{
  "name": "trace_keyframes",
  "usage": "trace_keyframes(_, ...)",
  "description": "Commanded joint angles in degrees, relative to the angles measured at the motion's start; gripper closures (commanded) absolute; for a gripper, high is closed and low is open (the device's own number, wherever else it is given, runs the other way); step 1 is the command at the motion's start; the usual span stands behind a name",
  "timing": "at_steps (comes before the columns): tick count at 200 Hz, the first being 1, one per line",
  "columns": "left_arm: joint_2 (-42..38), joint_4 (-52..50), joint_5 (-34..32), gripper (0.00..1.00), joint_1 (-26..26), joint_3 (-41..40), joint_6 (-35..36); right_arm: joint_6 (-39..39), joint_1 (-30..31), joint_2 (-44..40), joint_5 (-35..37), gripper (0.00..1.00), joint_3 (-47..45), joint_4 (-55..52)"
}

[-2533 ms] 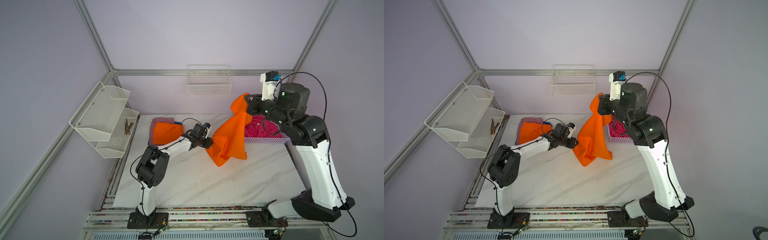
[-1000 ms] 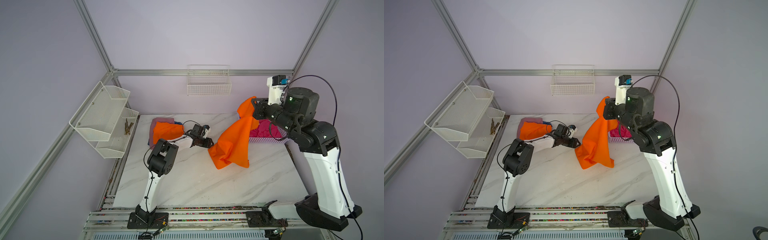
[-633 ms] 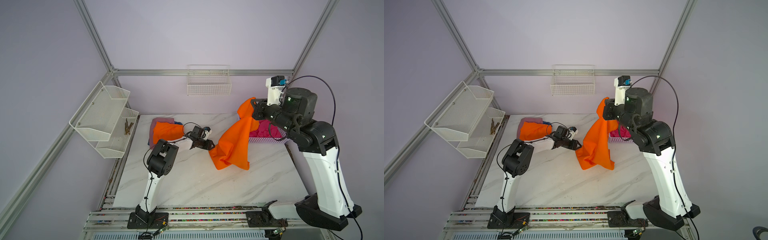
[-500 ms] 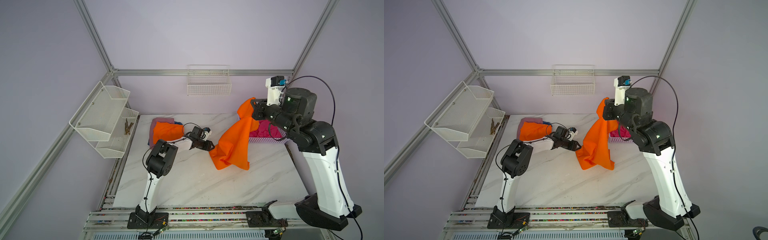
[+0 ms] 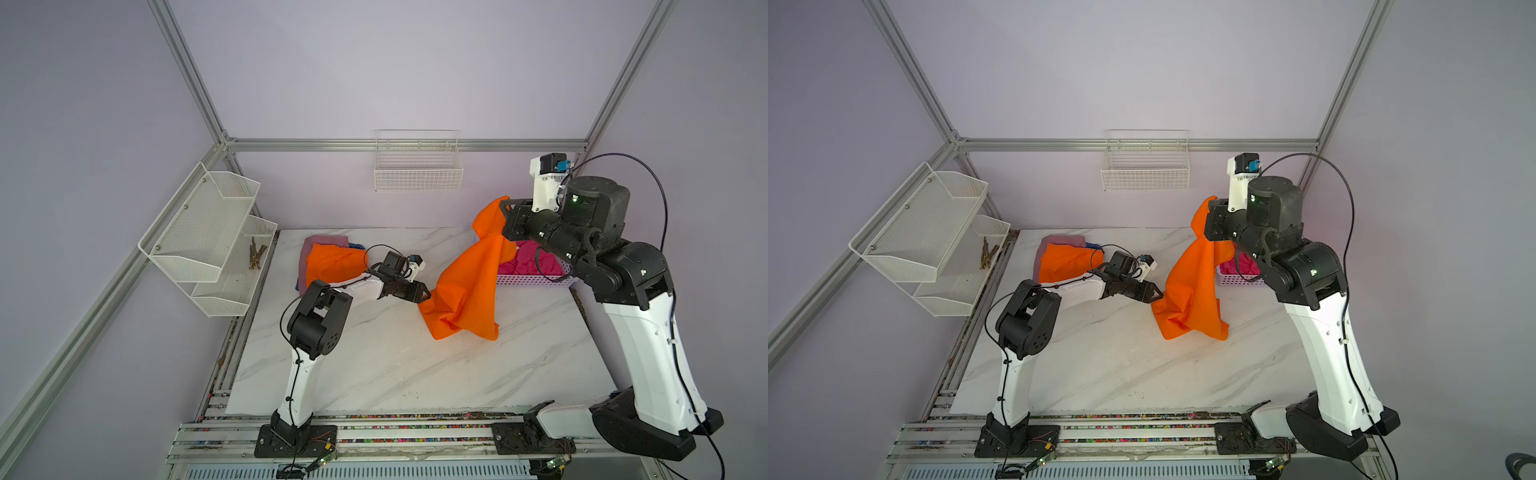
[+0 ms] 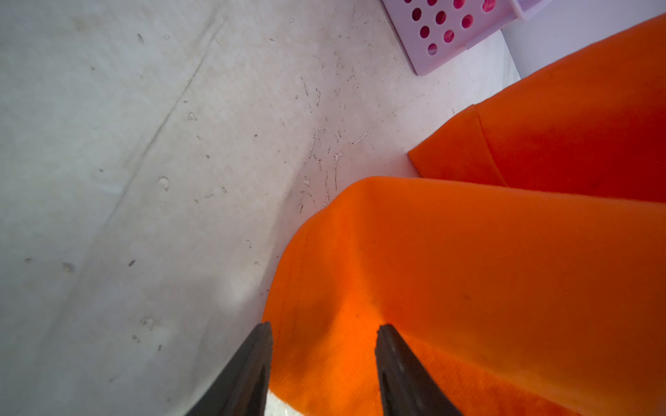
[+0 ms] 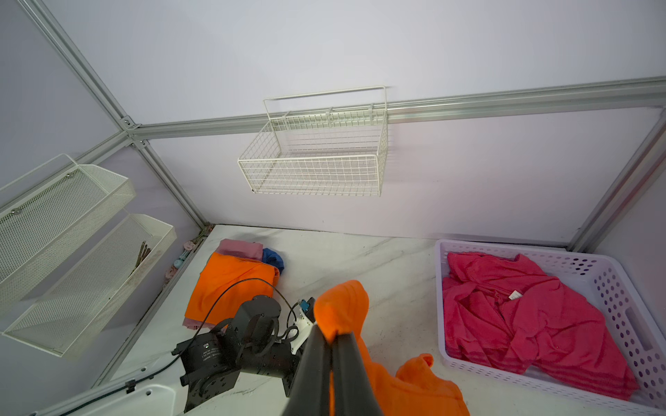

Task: Fold and stack t-shirts
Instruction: Flatten out the T-shirt at the center of the board.

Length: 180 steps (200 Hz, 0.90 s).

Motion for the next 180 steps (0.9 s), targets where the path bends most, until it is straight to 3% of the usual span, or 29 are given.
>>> trace_keyframes(1, 0.27, 0.87, 1.05, 0.49, -0.35, 2.27, 0.83, 0.24, 0.14, -1.24, 0.57, 1.0, -0.21, 0.88)
trace_keyframes(79, 4.19, 0.31, 0.62, 0.49, -0.35, 4.5, 0.1, 0.25, 0.14, -1.02, -0.05, 1.0, -0.56, 0.81)
trace_keyframes(131, 6.24, 0.54, 1.4, 0.55, -1.05, 6.44, -1.08, 0.25, 0.14, -1.45, 0.02, 1.0, -0.79, 0.83)
trace_keyframes(156, 6.17, 0.47, 1.8, 0.68, -1.05, 6.41, -1.17, 0.16, 0.15, -1.57, 0.2, 1.0, -0.83, 0.78)
trace_keyframes(180, 5.13, -1.24, 0.45, 0.96, -1.05, 5.88, -0.45, 0.16, 0.14, -1.81, 0.02, 1.0, -1.8, 1.11)
